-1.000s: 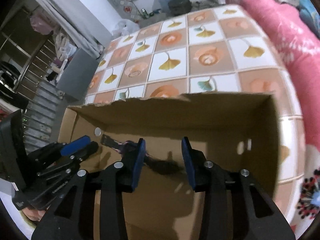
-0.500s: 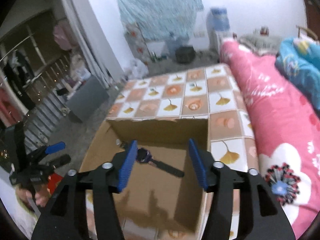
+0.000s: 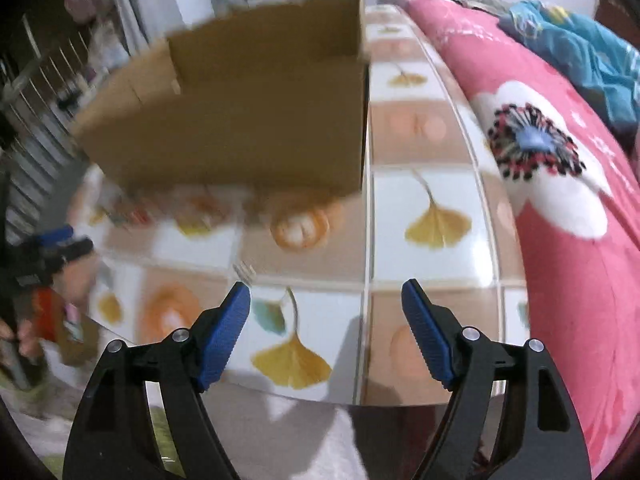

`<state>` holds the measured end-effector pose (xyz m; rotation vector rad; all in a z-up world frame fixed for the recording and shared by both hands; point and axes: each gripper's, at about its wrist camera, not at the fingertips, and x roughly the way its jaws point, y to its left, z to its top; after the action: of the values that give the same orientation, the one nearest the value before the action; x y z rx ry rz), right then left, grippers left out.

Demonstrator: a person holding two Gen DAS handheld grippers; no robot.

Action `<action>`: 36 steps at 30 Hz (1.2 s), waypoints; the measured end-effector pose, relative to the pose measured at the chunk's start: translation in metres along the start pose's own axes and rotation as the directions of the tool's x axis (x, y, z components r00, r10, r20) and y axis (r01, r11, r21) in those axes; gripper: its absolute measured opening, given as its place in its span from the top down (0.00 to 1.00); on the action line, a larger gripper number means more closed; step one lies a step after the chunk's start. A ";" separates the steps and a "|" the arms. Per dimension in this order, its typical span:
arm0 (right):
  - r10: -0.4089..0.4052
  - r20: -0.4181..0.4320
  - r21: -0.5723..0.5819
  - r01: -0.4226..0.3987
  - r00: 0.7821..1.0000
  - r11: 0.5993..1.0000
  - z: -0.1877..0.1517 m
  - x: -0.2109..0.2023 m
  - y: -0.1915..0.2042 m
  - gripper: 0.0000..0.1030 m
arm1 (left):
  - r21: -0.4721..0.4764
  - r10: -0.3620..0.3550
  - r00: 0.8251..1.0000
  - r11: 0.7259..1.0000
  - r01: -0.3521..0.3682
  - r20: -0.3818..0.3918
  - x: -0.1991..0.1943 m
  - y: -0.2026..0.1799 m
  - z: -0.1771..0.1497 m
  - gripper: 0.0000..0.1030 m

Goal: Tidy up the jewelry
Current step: 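Move the left gripper back and grasp the multicolour beaded bracelet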

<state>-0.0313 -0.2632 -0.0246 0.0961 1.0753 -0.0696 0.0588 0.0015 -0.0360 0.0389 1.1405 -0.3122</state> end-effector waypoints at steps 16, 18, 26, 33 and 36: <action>-0.081 -0.006 -0.002 0.081 0.997 0.997 -0.015 0.037 0.019 0.08 | 0.090 0.110 0.990 0.989 -0.118 0.083 0.013 -0.011 -0.016 0.04; -0.084 0.008 0.008 0.084 0.996 0.996 -0.016 0.037 0.018 0.08 | 0.091 0.111 0.990 0.989 -0.118 0.084 0.013 -0.011 -0.016 0.04; -0.080 0.031 0.004 0.080 0.996 0.997 -0.026 0.033 0.022 0.08 | 0.001 0.037 0.993 0.999 -0.037 0.111 0.004 -0.002 0.006 0.07; -0.087 0.043 0.014 0.086 0.995 0.996 -0.029 0.030 0.025 0.08 | 0.023 0.121 0.988 0.992 -0.124 0.099 0.026 -0.008 0.029 0.39; -0.085 0.040 0.011 0.085 0.996 0.996 -0.028 0.030 0.023 0.08 | 0.084 0.146 0.983 0.984 -0.156 0.111 0.024 -0.016 0.021 0.43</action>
<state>-0.0392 -0.2373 -0.0631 0.0573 1.0386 -0.1528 0.0818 -0.0225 -0.0465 0.1883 1.0123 -0.2287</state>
